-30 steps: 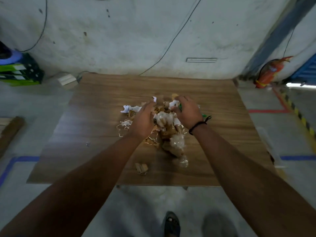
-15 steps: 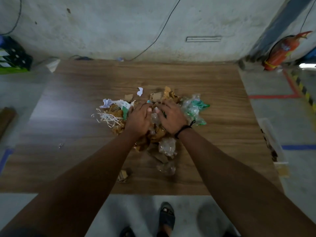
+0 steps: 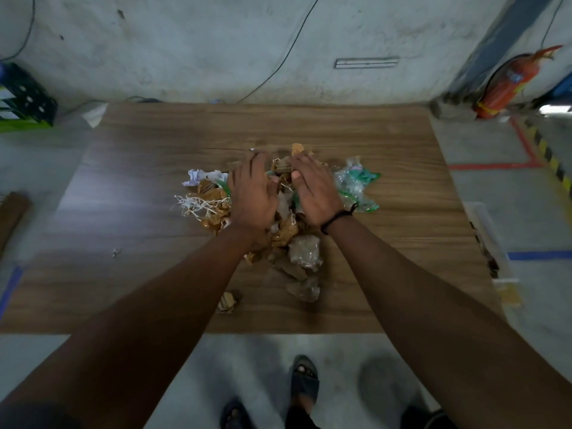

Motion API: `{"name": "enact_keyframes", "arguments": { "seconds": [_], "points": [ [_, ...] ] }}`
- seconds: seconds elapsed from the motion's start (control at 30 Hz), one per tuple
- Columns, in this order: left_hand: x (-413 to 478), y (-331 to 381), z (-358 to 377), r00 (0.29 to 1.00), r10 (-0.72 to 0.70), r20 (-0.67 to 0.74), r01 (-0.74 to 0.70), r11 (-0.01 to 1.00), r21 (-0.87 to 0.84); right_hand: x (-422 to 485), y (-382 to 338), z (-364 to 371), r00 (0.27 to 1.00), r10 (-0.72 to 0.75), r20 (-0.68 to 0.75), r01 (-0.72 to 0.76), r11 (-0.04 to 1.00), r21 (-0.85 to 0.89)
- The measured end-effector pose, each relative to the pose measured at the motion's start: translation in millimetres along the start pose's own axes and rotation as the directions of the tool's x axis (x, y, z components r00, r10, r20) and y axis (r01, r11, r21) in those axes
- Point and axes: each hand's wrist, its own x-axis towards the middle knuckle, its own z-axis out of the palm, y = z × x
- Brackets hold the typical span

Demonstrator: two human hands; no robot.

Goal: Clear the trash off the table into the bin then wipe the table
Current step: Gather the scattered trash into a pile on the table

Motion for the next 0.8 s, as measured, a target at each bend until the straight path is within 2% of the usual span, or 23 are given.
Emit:
{"name": "enact_keyframes", "arguments": {
  "seconds": [0.1, 0.2, 0.33, 0.47, 0.6, 0.7, 0.8],
  "points": [
    [-1.7, 8.1, -15.3, 0.999, -0.025, -0.031, 0.024, 0.999, -0.03, -7.1, -12.9, -12.0, 0.999, -0.033, -0.021, 0.032, 0.999, -0.042],
    [-10.6, 5.9, -32.7, 1.0, 0.02, -0.021, -0.022, 0.996, -0.081, -21.2, -21.4, -18.1, 0.999, -0.032, -0.018, 0.031, 0.997, -0.066],
    [-44.7, -9.7, -56.9, 0.994, 0.106, 0.026, -0.106, 0.994, -0.003, -57.4, -24.9, -13.8, 0.999, -0.025, -0.035, 0.02, 0.99, -0.136],
    [-96.6, -31.1, -70.7, 0.98, 0.129, 0.151, -0.14, 0.988, 0.069, -110.8, -19.2, 16.0, 0.999, 0.024, 0.02, -0.019, 0.968, -0.252],
    [-142.8, -56.6, -78.1, 0.952, 0.111, 0.285, -0.139, 0.987, 0.081, -147.7, -12.4, 41.4, 0.981, 0.193, 0.033, -0.179, 0.952, -0.25],
    [-167.1, -69.3, -85.8, 0.872, -0.025, 0.49, -0.036, 0.993, 0.115, -164.0, -11.5, 49.7, 0.965, 0.26, 0.046, -0.234, 0.923, -0.304],
    [-173.9, -79.2, -87.0, 0.812, -0.09, 0.577, -0.013, 0.985, 0.172, -168.8, -12.0, 53.4, 0.975, 0.218, 0.048, -0.186, 0.912, -0.366]
  ]
}}
